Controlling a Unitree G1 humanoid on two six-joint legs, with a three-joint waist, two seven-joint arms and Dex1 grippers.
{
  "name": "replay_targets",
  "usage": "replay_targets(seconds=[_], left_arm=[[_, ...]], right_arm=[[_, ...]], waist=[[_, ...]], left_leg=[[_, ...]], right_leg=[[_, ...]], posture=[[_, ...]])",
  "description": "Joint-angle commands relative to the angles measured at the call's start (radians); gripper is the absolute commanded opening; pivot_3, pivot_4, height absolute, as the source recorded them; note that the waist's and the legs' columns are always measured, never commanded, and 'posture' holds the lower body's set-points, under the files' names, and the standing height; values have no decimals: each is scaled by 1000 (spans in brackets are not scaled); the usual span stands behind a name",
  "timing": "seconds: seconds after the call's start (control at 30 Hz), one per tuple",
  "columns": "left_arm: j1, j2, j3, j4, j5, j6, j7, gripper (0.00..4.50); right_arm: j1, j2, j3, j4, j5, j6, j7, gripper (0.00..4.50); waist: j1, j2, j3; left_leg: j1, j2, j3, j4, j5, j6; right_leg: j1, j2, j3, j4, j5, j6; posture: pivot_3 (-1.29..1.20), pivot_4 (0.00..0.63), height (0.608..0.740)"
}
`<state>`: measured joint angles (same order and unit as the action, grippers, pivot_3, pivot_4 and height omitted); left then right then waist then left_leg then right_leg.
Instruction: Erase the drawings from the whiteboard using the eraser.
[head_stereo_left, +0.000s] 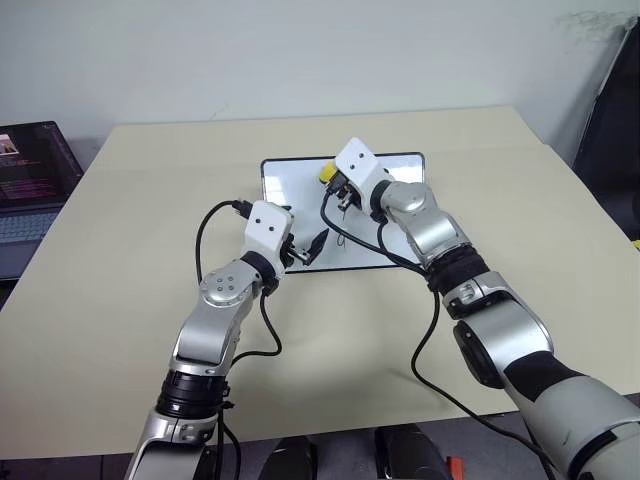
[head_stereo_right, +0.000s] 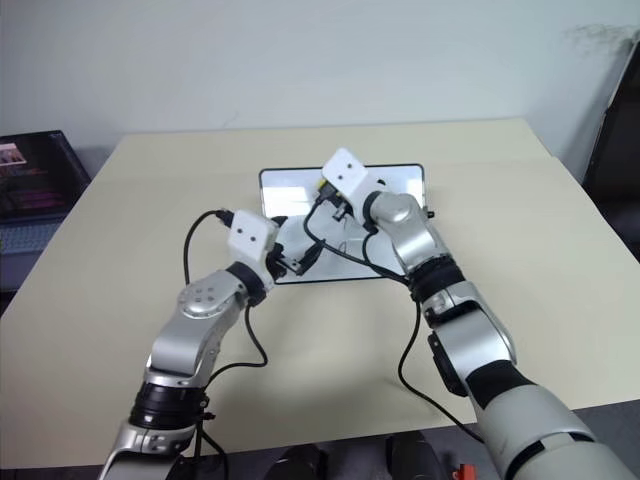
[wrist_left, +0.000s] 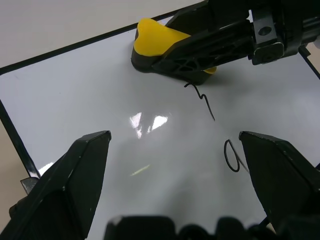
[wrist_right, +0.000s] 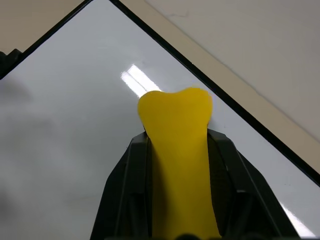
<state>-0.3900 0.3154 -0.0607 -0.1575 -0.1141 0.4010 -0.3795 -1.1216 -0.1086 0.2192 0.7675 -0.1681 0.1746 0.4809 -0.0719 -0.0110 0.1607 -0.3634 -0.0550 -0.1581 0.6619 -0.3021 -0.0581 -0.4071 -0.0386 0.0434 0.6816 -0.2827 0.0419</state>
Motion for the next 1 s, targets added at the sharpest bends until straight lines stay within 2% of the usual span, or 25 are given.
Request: replay_targets(seconds=[0.03, 0.43, 0.7, 1.0], left_arm=[[-18, -6, 13, -11, 3, -33, 7, 4500], [-24, -10, 9, 5, 4, -44, -1, 4500], [-40, -8, 9, 11, 3, -42, -5, 4500], [-24, -7, 11, -16, 3, -30, 3, 4500]], right_arm=[[8, -25, -21, -88, 15, 46, 15, 1123], [-33, -135, -81, -283, 55, 184, 36, 1123], [-50, -128, -46, -138, 25, 97, 35, 1123], [-72, -122, 8, 25, 4, 31, 102, 1123]], waist=[[2, 0, 0], [15, 0, 0], [16, 0, 0], [14, 0, 0]], left_leg=[[0, 0, 0, 0, 0, 0], [-3, 0, 1, -1, 0, 0], [-3, 0, 1, -1, 0, 0], [-2, 0, 1, -1, 0, 0]], right_leg=[[0, 0, 0, 0, 0, 0], [-3, 0, 0, -1, 0, 0], [-3, 0, 0, -1, 0, 0], [-3, 0, 1, -1, 0, 0]], posture=[[0, 150, 740], [0, 150, 740], [0, 150, 740], [0, 150, 740]])
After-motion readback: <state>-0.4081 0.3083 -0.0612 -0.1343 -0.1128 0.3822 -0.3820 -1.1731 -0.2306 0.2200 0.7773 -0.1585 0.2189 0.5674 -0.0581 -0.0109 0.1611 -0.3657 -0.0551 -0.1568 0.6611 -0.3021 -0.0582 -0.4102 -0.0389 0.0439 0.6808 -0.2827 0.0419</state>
